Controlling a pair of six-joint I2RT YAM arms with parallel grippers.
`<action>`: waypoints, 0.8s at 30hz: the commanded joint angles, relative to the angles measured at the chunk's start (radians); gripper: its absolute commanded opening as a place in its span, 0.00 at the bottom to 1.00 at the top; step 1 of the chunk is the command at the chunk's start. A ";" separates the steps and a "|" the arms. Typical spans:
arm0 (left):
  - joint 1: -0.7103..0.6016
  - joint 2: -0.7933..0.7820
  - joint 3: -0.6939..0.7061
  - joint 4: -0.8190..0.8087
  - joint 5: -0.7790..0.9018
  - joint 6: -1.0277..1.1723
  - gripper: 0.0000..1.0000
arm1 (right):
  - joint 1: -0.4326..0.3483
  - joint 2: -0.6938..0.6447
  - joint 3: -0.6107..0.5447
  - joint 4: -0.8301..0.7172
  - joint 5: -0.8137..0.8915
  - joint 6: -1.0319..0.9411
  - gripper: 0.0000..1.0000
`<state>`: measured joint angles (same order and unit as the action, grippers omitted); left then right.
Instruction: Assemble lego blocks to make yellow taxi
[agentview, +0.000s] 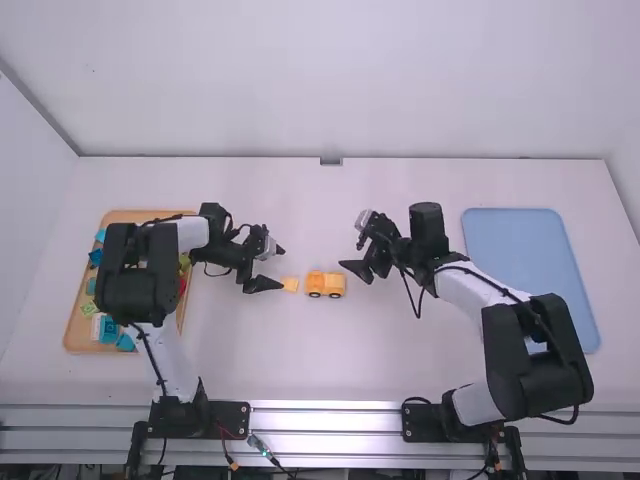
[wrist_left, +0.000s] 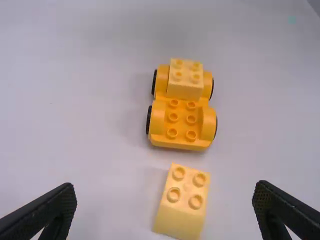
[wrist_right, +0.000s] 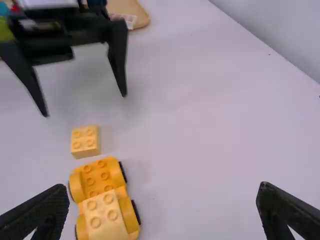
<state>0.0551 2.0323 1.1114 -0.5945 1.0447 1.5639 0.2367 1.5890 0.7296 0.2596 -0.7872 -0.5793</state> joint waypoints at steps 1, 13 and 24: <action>-0.020 0.068 0.024 -0.045 0.044 0.215 0.94 | -0.037 -0.011 -0.029 0.027 -0.141 0.000 0.99; -0.025 0.119 -0.096 0.220 0.032 0.121 0.66 | -0.066 -0.011 -0.043 0.029 -0.132 -0.001 0.99; -0.027 0.113 -0.145 0.343 0.076 0.048 0.38 | -0.061 -0.011 -0.043 0.024 -0.125 -0.002 0.99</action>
<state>0.0242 2.1414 0.9714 -0.2424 1.0973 1.6302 0.1757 1.5890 0.6933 0.2871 -0.9054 -0.5823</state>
